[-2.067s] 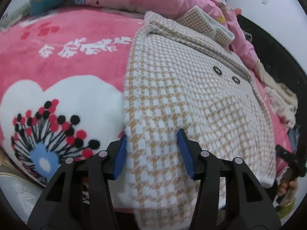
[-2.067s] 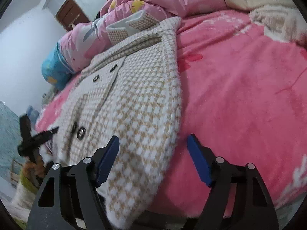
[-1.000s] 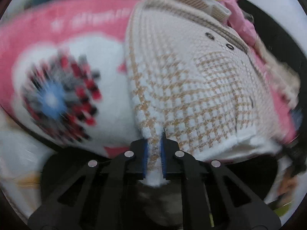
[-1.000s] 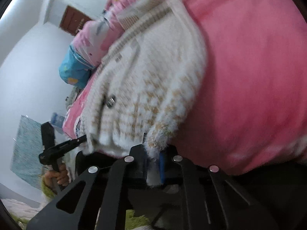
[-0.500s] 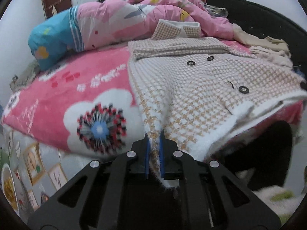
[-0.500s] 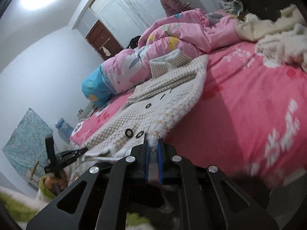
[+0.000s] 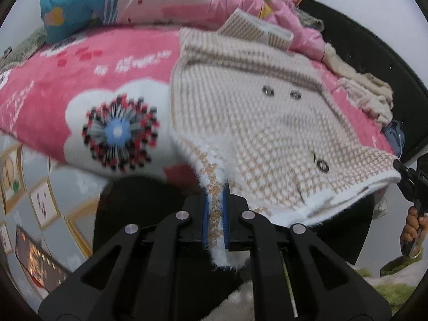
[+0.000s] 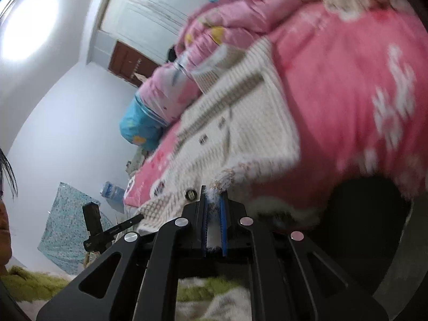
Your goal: Fold large clothes
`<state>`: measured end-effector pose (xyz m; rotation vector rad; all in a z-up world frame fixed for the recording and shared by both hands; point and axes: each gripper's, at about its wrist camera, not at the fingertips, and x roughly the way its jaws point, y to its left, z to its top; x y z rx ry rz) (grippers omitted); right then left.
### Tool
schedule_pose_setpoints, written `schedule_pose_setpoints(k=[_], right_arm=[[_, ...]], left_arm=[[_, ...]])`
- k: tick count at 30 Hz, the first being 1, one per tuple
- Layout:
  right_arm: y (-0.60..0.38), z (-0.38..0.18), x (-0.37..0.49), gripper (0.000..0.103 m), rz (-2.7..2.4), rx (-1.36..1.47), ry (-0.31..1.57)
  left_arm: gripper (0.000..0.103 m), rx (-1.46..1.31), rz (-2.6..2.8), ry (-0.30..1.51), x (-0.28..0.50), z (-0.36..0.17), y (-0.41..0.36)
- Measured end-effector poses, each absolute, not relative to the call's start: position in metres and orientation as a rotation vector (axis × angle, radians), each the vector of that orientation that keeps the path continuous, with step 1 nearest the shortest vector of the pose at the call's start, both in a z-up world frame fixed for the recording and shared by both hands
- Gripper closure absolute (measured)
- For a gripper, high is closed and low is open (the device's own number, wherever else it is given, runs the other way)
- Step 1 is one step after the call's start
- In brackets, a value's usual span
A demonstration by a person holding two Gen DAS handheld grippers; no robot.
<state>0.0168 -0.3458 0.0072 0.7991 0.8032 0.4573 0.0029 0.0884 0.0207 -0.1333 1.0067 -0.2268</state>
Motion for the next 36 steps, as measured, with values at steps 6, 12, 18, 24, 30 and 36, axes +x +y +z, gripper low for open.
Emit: schedule_pose_setpoints(k=[6,12,18,24,30,36], right_arm=[[-0.349,0.007,0.081,0.095,0.417,0.866,0.809],[-0.352,-0.002,0.151,0.094,0.393,0.875,0.809],[-0.354,-0.037,0.223,0.094,0.360,0.895,0.865],[-0.360,-0.089,0.265,0.093,0.340,0.951,0.958],[-0.371,-0.091,0.263,0.074,0.399,1.048,0.967],[-0.383,-0.052,0.228,0.040,0.313,0.946,0.900]], left_arm=[[0.094,-0.176,-0.258,0.971,0.056,0.038,0.088],[0.093,-0.200,-0.259,0.989,0.135,0.031,0.087],[0.090,-0.215,-0.238,1.048,0.210,-0.007,0.090],[0.089,-0.313,-0.257,1.099,0.248,-0.039,0.098],[0.074,-0.497,-0.330,1.097,0.252,-0.030,0.124],[0.041,-0.477,-0.249,0.971,0.222,0.006,0.149]])
